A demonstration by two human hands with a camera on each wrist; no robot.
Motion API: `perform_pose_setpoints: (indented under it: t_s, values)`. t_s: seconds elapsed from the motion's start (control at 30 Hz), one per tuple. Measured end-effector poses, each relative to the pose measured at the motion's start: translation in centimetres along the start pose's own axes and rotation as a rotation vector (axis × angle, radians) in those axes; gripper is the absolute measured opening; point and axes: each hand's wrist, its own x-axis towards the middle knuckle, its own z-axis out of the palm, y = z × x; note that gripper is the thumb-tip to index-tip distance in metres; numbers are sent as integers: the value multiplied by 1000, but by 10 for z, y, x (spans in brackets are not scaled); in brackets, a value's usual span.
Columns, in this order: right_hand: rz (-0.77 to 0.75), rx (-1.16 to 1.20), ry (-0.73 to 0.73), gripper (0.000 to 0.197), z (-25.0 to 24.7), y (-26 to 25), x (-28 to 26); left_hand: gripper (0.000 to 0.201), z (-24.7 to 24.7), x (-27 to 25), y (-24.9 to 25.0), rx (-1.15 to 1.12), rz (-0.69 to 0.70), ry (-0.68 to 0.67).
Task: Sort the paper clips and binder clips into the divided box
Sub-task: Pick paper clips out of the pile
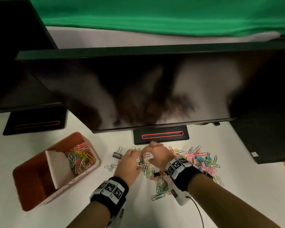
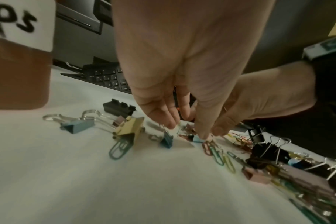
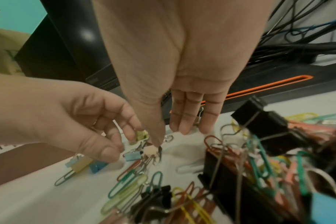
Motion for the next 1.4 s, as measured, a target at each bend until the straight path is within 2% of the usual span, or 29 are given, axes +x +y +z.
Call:
perform_pose_setpoints:
  t_s: [0.13,0.4,0.5,0.63,0.7,0.77,0.87,1.0,1.1,1.2,1.3,1.4]
  values:
    - [1,2,-28,14,0,2,12,30,6,7,-2,43,-16,23]
    - [80,-22,-71,26,-9,24,8,29,7,7,-9,-42,-54,37]
    - [7,8,-44,28,-11,24,-1,29,2,3,-12,-62,-36,102]
    - [-65,-44,-159,46,-9,15,-4,31,-9,-8,-18,-26,-104,145]
    - [-64,-64,-181,44,-5,12,-2,39,-11,-13,-20,26,-132,164]
    - [-48,-49,-163,36,-1,13,1,44,-9,-15,-17,107,-55,176]
    - [-26,12,-98,26,1,19,5,44,-2,-11,-8,216,60,109]
    - [-8,129,47,20,-13,23,7,46,6,6,-6,283,77,61]
    - [0,127,105,26,-20,31,3,35,7,14,-9,231,81,61]
    - [1,2,103,26,-20,37,-9,19,8,17,-12,197,106,63]
    - [-54,-100,20,24,-14,37,-21,9,9,18,-10,160,112,58]
    - [-57,-214,-69,26,-7,33,-26,8,10,23,-8,200,81,7]
